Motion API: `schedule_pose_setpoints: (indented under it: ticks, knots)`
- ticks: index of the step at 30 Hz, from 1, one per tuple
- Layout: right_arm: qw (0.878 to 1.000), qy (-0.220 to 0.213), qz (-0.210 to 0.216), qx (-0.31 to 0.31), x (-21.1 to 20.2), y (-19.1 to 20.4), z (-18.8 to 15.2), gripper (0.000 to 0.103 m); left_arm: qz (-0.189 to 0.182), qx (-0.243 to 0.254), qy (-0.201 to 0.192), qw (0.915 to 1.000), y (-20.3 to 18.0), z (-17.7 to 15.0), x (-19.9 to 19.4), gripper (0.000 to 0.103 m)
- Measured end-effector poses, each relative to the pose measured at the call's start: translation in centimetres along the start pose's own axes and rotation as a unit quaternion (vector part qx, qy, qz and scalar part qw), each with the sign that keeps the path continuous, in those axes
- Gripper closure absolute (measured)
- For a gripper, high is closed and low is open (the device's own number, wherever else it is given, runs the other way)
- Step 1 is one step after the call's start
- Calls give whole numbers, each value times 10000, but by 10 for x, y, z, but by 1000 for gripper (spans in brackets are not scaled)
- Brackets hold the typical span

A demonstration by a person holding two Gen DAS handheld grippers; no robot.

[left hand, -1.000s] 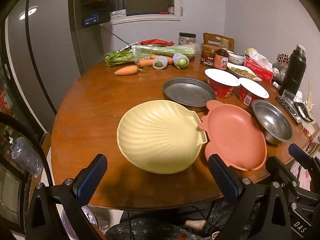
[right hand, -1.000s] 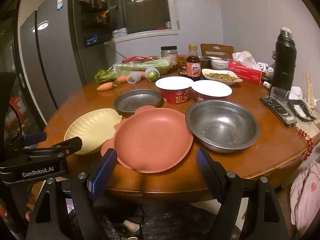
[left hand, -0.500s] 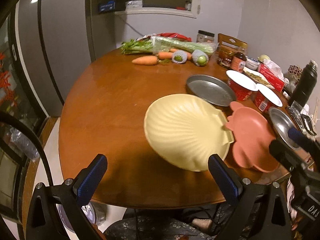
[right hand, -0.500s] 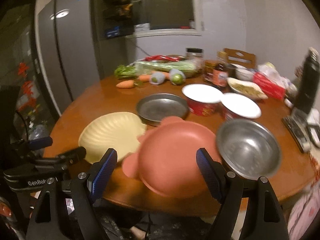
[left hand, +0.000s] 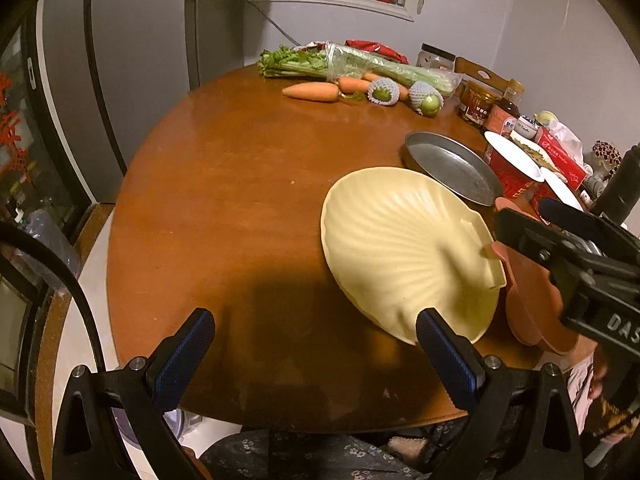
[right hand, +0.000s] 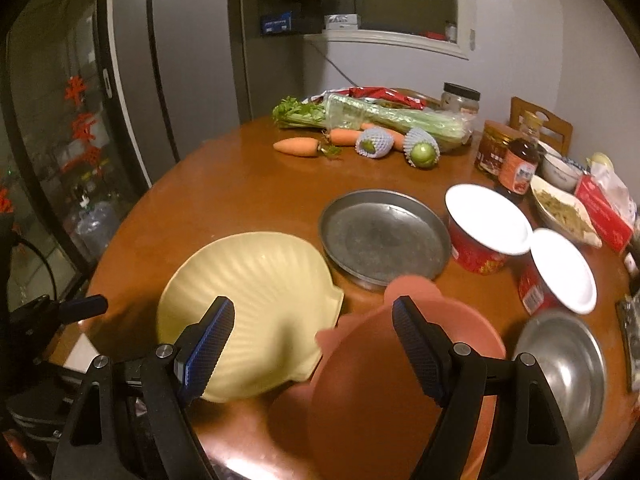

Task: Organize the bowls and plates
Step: 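Reach the left gripper to the cream shell plate rim and grasp it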

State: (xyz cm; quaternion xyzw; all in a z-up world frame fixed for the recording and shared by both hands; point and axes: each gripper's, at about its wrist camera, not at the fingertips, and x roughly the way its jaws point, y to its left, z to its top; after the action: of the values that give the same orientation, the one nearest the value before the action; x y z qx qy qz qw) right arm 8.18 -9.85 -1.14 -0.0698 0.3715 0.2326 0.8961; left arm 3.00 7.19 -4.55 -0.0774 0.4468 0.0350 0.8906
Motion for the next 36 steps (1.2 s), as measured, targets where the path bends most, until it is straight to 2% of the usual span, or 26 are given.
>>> schedule_pose_setpoints:
  ticks: [7,11,15,18,20,26,28,33,36]
  knots:
    - [9989,367,198,-235,32,2,10,21,-77,-46,89,9999,0,2,7,2]
    - [9984,420,290,-238,42,1,11,32,-174,-99,188,9996,-1,3,11,4]
    - [9984,458,245,-209,51,-1,13,44,-251,-148,260,9992,-1,5,16,17]
    - [9979,528,287,-224,56,-1,12,51,-257,-133,217,9993,-3,7,17,20]
    - [9979,534,262,-274,58,0,12,53,-269,-141,195,9993,-4,7,17,25]
    - [9977,523,279,-322,60,-2,14,63,-394,-117,141,9991,-8,10,19,47]
    - [9976,534,280,-349,62,-2,16,65,-442,-83,147,9989,-10,12,21,56]
    - [9967,571,434,-384,63,7,18,65,-466,-80,142,9988,-9,18,24,64]
    - [9967,614,380,-367,66,10,20,65,-448,-133,115,9988,-2,21,27,73]
